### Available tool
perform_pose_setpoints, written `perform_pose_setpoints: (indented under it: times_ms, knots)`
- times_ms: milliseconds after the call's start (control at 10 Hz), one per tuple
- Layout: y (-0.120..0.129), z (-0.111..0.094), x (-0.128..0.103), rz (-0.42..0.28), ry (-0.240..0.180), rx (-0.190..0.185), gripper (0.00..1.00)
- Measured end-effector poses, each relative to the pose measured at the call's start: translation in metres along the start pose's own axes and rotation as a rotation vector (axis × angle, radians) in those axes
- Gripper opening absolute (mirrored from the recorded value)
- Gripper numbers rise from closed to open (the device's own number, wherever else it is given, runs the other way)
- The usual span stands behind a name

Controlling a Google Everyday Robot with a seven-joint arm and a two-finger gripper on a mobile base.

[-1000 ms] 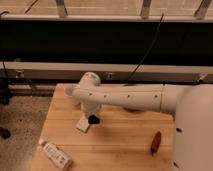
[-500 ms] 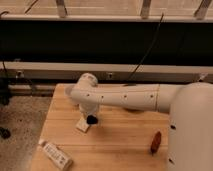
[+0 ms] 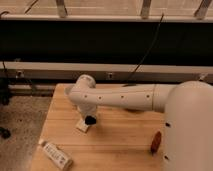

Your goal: Place the eraser on the white sponge

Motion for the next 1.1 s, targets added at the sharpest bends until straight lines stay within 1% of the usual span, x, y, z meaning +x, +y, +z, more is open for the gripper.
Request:
perform_pose_setpoints:
  times_ms: [1100]
  knots:
    - [-0.006, 0.014, 0.002, -0.031, 0.013, 0.018, 0.2]
